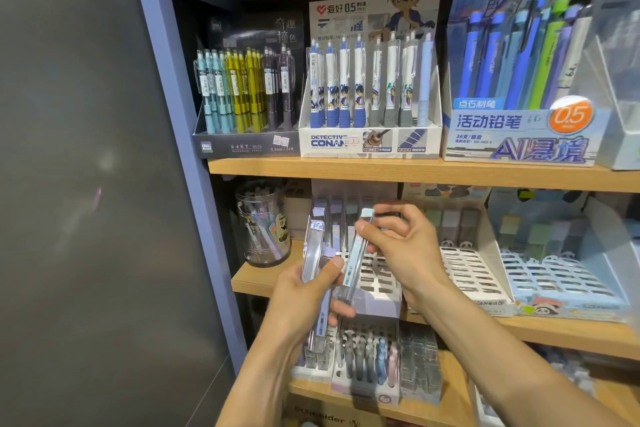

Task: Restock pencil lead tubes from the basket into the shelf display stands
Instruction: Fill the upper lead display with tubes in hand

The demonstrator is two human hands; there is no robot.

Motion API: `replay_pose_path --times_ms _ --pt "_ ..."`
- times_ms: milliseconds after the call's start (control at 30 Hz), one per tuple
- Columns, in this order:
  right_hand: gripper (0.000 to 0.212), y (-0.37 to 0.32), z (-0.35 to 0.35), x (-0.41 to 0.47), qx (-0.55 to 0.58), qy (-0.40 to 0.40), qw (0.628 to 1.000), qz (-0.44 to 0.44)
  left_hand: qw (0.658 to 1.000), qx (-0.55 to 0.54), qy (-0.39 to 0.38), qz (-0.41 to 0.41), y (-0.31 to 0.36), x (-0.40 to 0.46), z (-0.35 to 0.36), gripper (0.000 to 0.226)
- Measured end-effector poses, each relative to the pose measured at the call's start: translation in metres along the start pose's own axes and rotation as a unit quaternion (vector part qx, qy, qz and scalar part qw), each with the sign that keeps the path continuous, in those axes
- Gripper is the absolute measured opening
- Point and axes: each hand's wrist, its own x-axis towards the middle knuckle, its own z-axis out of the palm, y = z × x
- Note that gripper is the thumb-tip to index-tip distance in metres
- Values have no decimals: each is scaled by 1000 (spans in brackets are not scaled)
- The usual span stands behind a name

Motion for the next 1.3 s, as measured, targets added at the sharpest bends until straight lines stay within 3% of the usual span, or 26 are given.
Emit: replay_pose_path --times_ms 200,333,467,500,600,633,767,867,1000,1300 --pt "40 -3 3 4 -2 -15 1000 10 999 -22 -48 -11 -2 -1 8 32" --pt "59 -3 -1 4 -15 -40 999 30 999 -21 -36 -2 -3 1 7 29" --pt "35 -5 -7 6 -53 -63 997 7 1000 -11 -20 5 -4 3 4 28" --pt "39 -6 -8 7 -57 -59 997 -2 1000 -9 -15 8 -4 3 4 27" --pt "78 -6 -7 12 -46 -16 999 -22 999 -5 31 24 -5 4 3 24" --pt "79 -6 -8 13 -49 1 998 -39 998 1 48 34 -6 5 1 23" --pt "48 -5 -11 12 -142 43 980 -133 996 15 70 44 -7 6 -3 33" --pt "21 -1 -11 11 -188 25 958 -213 998 -14 59 26 -5 4 -1 35" --pt "19 4 -13 12 -222 6 938 -267 997 -55 57 -3 -4 5 -1 37" --pt "21 -3 -11 20 -247 -31 932 -262 997 -64 43 6 -3 4 1 25"
